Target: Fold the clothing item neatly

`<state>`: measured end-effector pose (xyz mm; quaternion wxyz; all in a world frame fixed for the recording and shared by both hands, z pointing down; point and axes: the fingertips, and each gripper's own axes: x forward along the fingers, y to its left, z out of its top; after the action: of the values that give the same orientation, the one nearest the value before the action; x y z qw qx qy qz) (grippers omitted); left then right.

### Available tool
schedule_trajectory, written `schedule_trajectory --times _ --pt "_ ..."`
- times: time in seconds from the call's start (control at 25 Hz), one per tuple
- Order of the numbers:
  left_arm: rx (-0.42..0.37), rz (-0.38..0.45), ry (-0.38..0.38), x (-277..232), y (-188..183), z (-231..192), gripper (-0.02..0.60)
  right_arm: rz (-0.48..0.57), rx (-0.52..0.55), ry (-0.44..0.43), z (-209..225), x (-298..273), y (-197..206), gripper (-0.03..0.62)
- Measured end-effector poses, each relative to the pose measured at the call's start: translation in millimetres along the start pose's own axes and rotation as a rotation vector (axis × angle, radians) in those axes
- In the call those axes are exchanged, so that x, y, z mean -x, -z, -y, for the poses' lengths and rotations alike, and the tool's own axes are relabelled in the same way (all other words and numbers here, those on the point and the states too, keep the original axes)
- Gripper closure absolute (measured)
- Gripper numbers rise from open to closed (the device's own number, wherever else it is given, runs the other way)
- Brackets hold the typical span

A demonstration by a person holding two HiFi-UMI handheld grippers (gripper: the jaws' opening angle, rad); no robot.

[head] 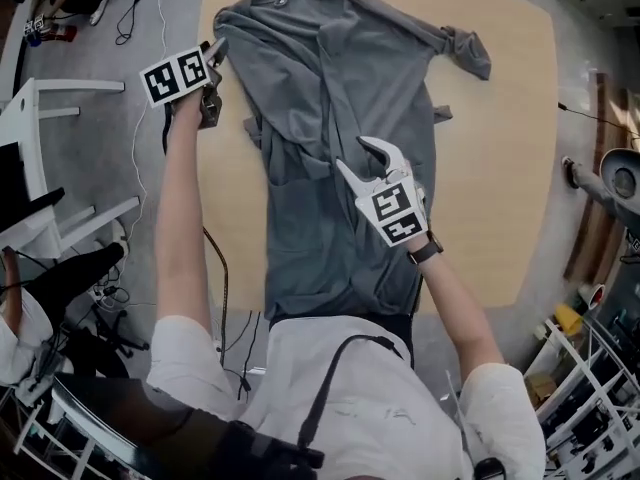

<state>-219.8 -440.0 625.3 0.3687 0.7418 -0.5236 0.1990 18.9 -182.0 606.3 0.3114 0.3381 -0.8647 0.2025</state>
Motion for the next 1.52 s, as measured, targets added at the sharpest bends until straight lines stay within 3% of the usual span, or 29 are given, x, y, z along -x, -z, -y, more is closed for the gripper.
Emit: schedule_trajectory --times 0.12,0.24,0.32,0.4,0.52,0.64,0.76,0.84,0.92,1.0,1.08,1.16,1.28,1.36,1.4,1.48,1.52 --pt "0.001 0.007 0.003 34 50 13 0.400 -0.043 -0.042 -0.069 -47 -32 9 0.385" --pt "0.029 0.040 -0.010 76 79 22 0.402 -0.120 -0.096 -0.018 -59 -58 21 0.390" --pt "0.056 0.061 -0.017 102 95 25 0.402 -0.176 -0.098 0.038 -59 -65 28 0.550" --pt "0.087 0.077 -0.017 125 107 23 0.402 -0.170 -0.084 0.022 -68 -64 18 0.557" --pt "0.135 0.141 -0.041 161 105 7 0.402 -0.079 -0.012 -0.083 -97 -55 -24 0.561" --pt "0.182 0.235 -0.074 200 91 -9 0.402 0.002 0.224 -0.119 -125 -44 -59 0.563" --pt "0.202 0.272 -0.113 231 90 -24 0.402 0.105 0.420 -0.310 -169 -27 -92 0.565" --pt "0.209 0.278 -0.121 244 93 -29 0.402 0.186 0.462 -0.441 -190 -3 -120 0.565" --pt "0.214 0.273 -0.119 250 98 -29 0.402 0.307 0.476 -0.514 -197 31 -155 0.565" --pt "0.227 0.264 -0.107 252 105 -26 0.402 0.443 0.367 -0.528 -182 68 -191 0.565" --pt "0.237 0.254 -0.089 250 112 -19 0.402 0.469 0.225 -0.444 -134 90 -203 0.563" --pt "0.237 0.239 -0.071 245 118 -10 0.402 0.415 0.131 -0.273 -64 97 -186 0.563" --pt "0.228 0.205 -0.038 233 128 8 0.402 0.246 0.007 -0.013 37 94 -117 0.562" --pt "0.211 0.178 -0.010 223 131 24 0.402 0.066 -0.052 0.089 82 83 -42 0.551" --pt "0.199 0.163 0.004 218 133 32 0.402 -0.032 -0.077 0.121 96 77 -2 0.509" --pt "0.173 0.134 0.026 208 136 47 0.402 -0.178 -0.125 0.161 112 71 62 0.336" --pt "0.160 0.121 0.036 203 137 55 0.402 -0.203 -0.154 0.175 116 72 82 0.312"
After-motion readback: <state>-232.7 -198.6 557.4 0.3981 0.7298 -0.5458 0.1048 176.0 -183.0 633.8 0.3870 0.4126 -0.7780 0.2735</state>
